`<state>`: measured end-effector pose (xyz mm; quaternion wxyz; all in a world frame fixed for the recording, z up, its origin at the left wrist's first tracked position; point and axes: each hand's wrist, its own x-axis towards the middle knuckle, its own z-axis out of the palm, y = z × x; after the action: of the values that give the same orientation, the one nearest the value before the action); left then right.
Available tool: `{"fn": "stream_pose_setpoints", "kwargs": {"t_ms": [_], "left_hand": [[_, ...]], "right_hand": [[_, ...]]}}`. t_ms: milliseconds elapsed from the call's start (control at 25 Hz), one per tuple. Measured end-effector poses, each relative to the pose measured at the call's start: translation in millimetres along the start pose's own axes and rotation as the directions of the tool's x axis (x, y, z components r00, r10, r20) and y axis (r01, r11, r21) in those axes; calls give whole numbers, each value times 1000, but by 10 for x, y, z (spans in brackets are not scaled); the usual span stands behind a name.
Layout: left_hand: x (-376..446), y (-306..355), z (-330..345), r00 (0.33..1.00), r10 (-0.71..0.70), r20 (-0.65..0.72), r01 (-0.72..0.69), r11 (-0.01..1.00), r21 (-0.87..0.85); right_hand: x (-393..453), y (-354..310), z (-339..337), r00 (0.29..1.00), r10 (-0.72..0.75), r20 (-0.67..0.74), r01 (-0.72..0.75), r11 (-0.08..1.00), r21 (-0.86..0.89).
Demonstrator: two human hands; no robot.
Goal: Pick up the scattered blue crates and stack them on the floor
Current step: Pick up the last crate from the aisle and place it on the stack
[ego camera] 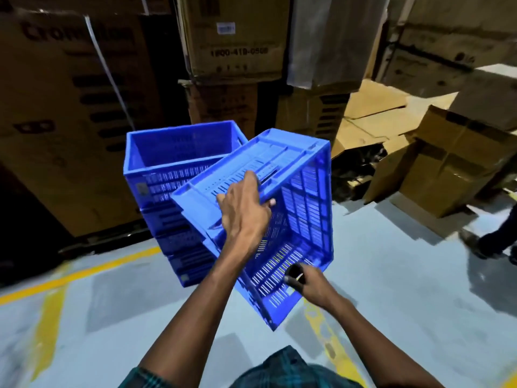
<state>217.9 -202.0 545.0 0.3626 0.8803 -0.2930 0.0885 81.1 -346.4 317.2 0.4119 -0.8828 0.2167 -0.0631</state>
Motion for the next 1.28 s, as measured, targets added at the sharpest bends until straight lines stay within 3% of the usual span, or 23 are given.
{"fn": "stream_pose_setpoints", "kwargs": {"t_ms": [360, 440, 560, 640, 720, 800, 880, 1080, 1280], "left_hand": [[-310, 148, 128, 954, -261, -149, 253, 965, -71], [-431, 235, 182, 923, -334, -192, 323, 942, -87], [-632, 386, 264, 881, -400, -252, 381, 917, -122], [-757, 493, 289, 871, -407, -273, 383, 913, -140], [-855, 591, 286, 864, -413, -287, 387, 911, -144], [-897, 644, 232, 860, -414, -300, 386, 910, -150], [-914, 661, 145, 850, -414, -325, 385, 910, -155], [-826, 532, -121, 799, -432, -417, 382, 902, -202], [-653, 195, -312, 718, -476, -508, 342, 877, -337]], "right_hand": [[105, 691, -119, 961, 235, -149, -196, 951, 241], [-29, 912, -202, 907, 338, -250, -272, 925, 264], [-187, 1300, -332, 761, 517, -392, -425, 853, 302], [-181, 1542, -388, 662, 680, -315, -590, 732, 340], [-173, 1647, -439, 606, 795, -24, -696, 545, 467], [-151, 1623, -484, 615, 742, 267, -718, 387, 578], [-117, 1568, -508, 655, 670, 350, -694, 351, 629], [218, 1283, -672, 778, 614, 131, -455, 407, 792], [811, 722, -1108, 825, 555, -108, -247, 525, 814]]}}
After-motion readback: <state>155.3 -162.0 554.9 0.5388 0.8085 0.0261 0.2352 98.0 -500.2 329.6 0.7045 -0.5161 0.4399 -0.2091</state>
